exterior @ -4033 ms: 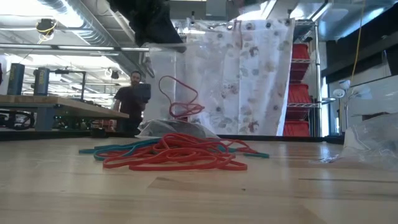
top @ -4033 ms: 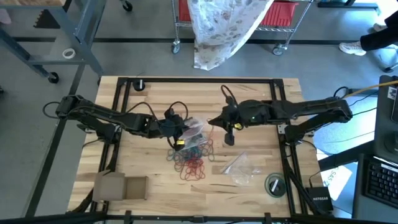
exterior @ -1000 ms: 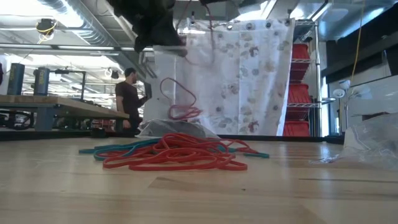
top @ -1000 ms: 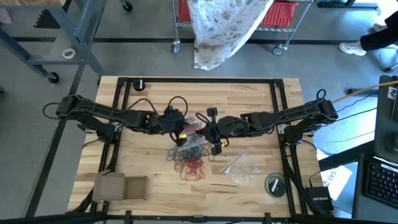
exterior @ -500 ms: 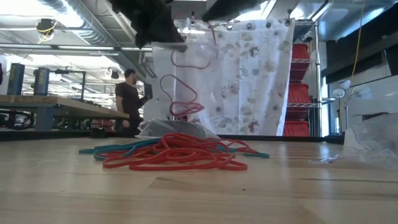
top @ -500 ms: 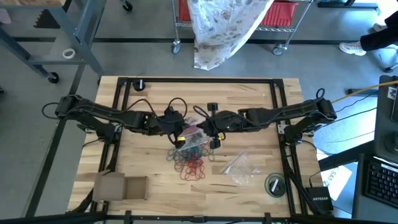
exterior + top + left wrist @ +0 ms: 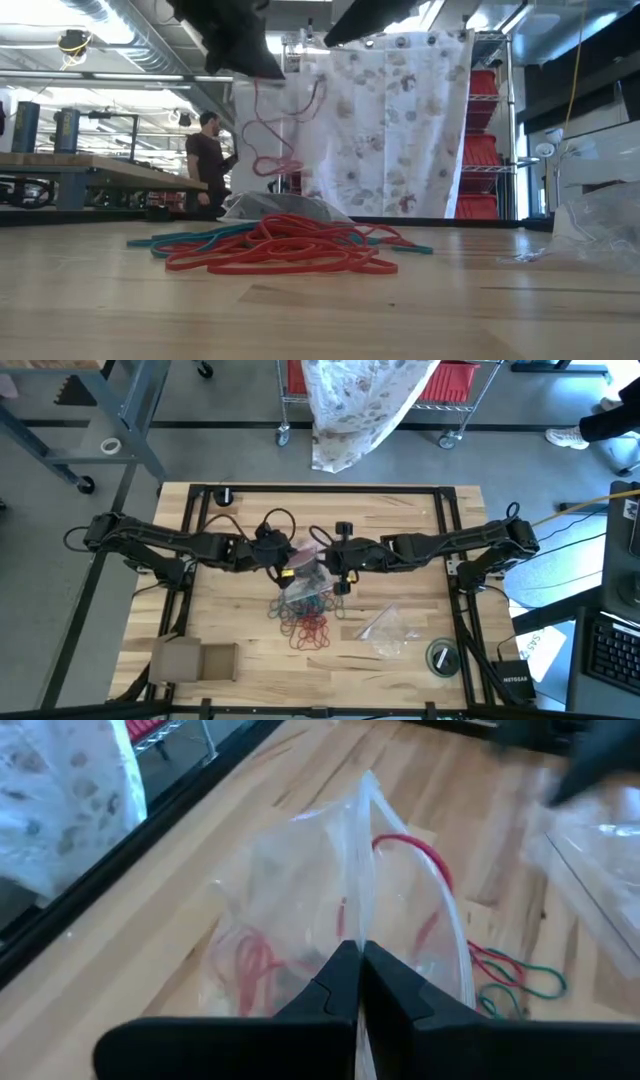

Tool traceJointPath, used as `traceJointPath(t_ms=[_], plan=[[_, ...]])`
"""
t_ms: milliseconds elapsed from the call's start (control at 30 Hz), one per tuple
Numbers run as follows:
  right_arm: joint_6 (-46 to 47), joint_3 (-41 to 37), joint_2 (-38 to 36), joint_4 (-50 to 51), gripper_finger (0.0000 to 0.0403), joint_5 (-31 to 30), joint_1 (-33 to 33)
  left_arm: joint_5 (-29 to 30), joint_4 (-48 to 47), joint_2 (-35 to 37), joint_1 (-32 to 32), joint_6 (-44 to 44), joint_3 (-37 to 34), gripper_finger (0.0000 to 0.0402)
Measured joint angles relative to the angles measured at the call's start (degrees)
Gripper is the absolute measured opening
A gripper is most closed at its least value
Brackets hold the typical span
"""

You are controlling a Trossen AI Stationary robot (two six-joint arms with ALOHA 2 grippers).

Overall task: Sort rubber bands
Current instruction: Put the red rubber band into the transparent zip lock bag

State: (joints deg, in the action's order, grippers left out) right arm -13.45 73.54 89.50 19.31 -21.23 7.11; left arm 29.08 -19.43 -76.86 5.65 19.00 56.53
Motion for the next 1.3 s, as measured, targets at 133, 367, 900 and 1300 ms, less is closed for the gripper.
traceJointPath(t_ms=[133,367,900,1300], plan=[[2.4,0.0,-2.6,2.5,0.0129,3.4,0.4,-2.5,-0.6,0.2,0.7,0.4,0.0,0.0001],[10.1,-0.2,-4.4,10.6,0.0138,18.3,0.6,-13.3,-2.1,0.5,0.1,2.3,0.0,0.0001],[9.9,-5.8,5.9,-0.5,0.0133,11.7,1.4,-16.1,2.0,0.8,-1.8,5.0,0.0,0.0001],[6.8,-3.9,4.5,-8.4,0.0133,14.1,1.6,-15.0,0.9,0.8,-1.8,4.5,0.0,0.0001]])
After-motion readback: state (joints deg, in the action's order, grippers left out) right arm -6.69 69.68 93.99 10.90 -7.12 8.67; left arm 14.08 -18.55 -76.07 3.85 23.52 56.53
